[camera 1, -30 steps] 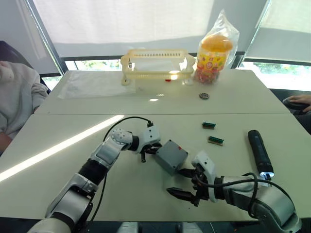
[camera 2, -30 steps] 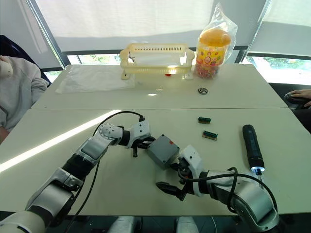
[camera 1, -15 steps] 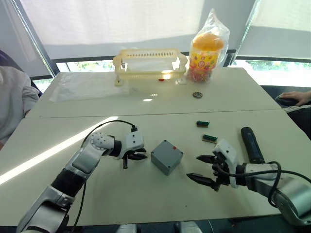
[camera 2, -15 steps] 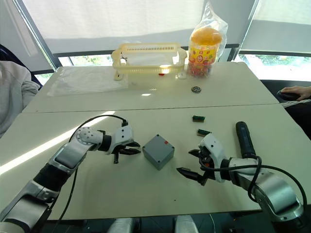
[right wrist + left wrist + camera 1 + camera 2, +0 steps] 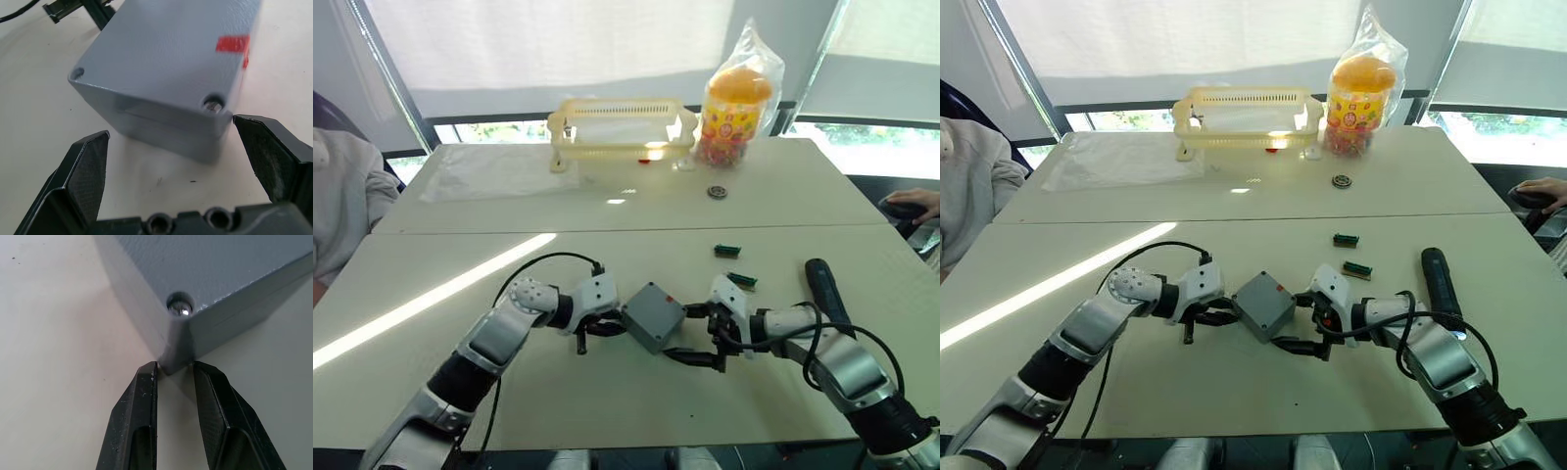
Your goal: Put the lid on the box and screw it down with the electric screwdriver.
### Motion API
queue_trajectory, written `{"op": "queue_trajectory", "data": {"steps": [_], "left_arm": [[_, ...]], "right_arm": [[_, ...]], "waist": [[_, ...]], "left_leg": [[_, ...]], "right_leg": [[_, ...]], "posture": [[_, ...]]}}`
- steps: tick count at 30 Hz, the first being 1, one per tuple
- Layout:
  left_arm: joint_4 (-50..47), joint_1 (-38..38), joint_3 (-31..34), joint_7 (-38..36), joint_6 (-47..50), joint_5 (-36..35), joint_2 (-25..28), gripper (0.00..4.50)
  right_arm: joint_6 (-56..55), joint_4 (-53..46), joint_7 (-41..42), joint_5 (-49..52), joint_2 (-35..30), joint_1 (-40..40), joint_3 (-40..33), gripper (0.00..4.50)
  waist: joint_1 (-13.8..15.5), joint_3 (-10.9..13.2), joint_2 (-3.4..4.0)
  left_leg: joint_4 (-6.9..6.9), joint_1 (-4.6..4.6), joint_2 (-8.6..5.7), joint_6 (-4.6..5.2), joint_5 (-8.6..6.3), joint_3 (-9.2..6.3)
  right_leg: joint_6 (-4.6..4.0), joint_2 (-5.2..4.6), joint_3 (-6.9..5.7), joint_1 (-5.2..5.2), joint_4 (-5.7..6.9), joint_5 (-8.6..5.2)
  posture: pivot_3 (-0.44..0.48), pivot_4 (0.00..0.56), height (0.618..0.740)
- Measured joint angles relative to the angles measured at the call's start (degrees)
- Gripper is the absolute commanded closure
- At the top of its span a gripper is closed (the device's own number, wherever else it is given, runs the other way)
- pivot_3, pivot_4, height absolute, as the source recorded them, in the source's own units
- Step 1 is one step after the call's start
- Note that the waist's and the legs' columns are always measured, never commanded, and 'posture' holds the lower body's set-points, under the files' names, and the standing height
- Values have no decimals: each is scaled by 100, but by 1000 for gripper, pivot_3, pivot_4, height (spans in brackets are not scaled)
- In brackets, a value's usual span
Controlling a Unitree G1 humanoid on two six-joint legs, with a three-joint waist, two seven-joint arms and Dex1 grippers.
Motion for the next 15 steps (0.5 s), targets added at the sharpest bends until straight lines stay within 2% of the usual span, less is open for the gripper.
{"op": "queue_trajectory", "data": {"steps": [15], "left_arm": [[372,-164,-16,-75,-391,118,-84,3375]], "right_arm": [[494,-801,-374,7,104,684,-180,56]], "waist": [[-2,-2,0]], "left_leg": [[2,3,0,0,0,-1]], "right_leg": [[-1,0,0,4,2,0]], "posture": [[0,150,740]]}}
